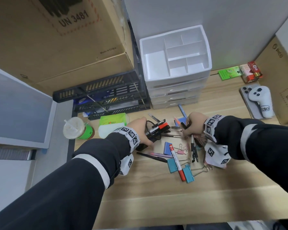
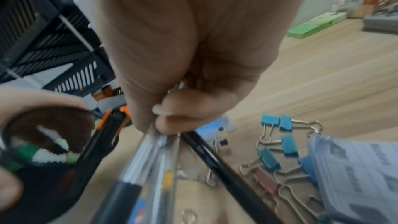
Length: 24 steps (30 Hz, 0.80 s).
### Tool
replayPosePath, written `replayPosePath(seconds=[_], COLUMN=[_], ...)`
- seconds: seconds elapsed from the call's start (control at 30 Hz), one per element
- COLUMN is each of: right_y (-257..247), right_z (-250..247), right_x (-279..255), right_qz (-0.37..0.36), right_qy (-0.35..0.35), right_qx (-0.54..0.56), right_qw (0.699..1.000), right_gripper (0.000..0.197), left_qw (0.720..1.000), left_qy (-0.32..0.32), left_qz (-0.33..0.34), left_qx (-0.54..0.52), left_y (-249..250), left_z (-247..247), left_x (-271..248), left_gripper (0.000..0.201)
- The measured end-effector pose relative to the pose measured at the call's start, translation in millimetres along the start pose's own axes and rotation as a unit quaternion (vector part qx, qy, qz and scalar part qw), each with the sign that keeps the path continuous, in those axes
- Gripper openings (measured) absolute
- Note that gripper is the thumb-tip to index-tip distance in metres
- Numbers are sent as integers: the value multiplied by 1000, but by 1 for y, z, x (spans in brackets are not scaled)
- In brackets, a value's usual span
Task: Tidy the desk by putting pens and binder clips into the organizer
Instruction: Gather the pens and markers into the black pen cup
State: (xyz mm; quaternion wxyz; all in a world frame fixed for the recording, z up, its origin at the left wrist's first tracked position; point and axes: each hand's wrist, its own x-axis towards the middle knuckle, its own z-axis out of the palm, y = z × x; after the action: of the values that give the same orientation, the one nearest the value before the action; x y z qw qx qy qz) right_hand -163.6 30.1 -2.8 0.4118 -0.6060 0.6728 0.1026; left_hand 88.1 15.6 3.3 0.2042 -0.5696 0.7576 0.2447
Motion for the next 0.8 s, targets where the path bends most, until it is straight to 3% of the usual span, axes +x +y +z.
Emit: replayPosePath(seconds=[0.2,0.4,0.47,0.6,0.8], right_y=[1,-10,-18,-24,-30], right_z=[-21,-23,-21,-11,2], right_x=[-1,5,3,2,0], right_qz=[-38,-64,-59,-64,-110], right_qy=[-30,-22,3,74,141], right_qx=[243,480,508,488,390], right_qw=[969,875,859,867,903], right_gripper=[24,18,13,22,21], left_qw=[999,998,997,990,988], left_qy=[-35,-64,-55,-49,-38], left_qz=[-13,26,45,78,79], left_qx=[7,-12,-39,-104,-124], left_y=[0,8,11,20,26], left_z=[-7,-2,1,0,-4], left_x=[2,2,2,2,3], left_gripper=[89,89,86,77,86])
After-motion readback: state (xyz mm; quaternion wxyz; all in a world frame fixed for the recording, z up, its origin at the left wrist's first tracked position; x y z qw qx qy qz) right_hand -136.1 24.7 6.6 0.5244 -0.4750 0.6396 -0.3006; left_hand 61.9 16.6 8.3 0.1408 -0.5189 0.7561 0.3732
